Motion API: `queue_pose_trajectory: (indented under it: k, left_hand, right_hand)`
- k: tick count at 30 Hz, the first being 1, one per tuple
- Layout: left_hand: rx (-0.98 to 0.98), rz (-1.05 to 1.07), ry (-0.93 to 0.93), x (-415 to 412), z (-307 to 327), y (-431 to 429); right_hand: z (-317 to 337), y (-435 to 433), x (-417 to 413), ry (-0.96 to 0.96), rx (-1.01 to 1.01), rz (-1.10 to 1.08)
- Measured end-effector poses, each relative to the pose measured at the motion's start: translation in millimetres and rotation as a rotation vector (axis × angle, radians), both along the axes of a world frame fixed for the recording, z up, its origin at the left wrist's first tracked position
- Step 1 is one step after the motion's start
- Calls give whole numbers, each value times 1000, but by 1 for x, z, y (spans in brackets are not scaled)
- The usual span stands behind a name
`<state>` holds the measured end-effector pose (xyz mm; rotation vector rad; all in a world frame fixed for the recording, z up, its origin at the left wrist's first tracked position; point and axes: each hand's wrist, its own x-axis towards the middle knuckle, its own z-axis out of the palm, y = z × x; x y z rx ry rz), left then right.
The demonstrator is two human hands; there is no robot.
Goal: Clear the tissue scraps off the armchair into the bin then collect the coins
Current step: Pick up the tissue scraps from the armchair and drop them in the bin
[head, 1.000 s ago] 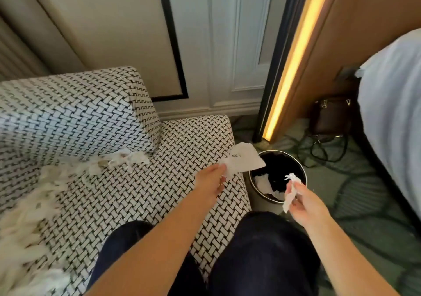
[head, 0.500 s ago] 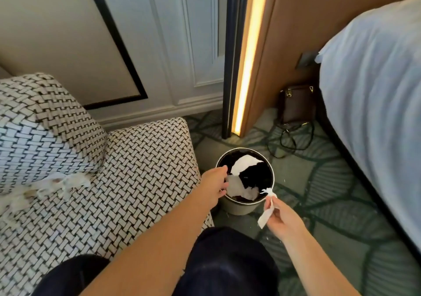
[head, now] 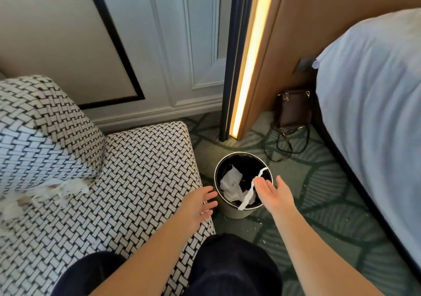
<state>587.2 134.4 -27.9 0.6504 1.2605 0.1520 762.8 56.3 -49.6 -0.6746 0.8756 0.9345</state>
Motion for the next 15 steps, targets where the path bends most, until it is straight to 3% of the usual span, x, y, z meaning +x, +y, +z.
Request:
queue_pose_trajectory:
  k: [6, 11, 15]
  left_hand:
    - [2, 62, -66, -25, 14, -2]
    - [42, 76, -97, -41, 34, -8]
    - [113, 113, -115, -70, 57, -13]
  right_hand:
    - [12, 0, -12, -150, 61, 92]
    - [29, -10, -20, -282, -1, 281]
    - [57, -12, -47, -445, -70, 552]
